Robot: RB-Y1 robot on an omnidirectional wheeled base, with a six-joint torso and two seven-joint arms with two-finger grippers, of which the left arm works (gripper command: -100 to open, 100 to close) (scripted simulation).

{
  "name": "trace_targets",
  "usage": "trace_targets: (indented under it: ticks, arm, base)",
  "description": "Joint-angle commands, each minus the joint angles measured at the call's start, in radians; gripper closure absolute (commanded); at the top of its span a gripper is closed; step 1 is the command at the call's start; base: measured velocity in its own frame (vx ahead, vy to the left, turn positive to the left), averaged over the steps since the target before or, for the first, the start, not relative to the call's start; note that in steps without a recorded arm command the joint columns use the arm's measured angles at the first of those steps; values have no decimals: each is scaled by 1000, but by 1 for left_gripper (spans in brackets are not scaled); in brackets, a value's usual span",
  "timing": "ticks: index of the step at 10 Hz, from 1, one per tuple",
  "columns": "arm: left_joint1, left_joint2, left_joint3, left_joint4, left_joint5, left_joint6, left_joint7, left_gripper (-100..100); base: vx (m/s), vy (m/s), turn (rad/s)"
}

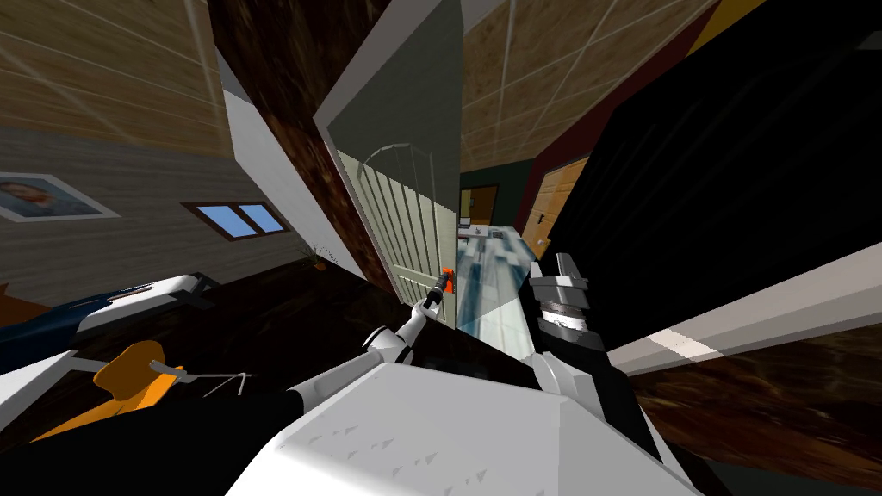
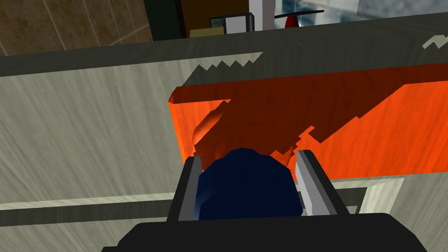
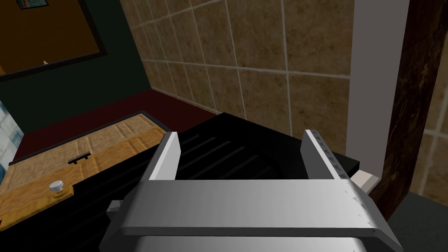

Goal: Push the door open

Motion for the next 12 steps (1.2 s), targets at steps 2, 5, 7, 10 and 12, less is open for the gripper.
trace_targets:
  ticks: [2,5,7,10,12]
  arm:
    - [1,1,0,1,0,1,0,100]
    - [1,1,0,1,0,1,0,100]
    - [-3,15,15,-1,5,1,-5,100]
    - [-1,32,35,1,12,0,-12,100]
    - [-1,32,35,1,12,0,-12,100]
  base:
    - [-16,11,-14]
    - [0,0,0]
    - [119,-86,33]
    - [131,-90,25]
    - [97,-59,17]
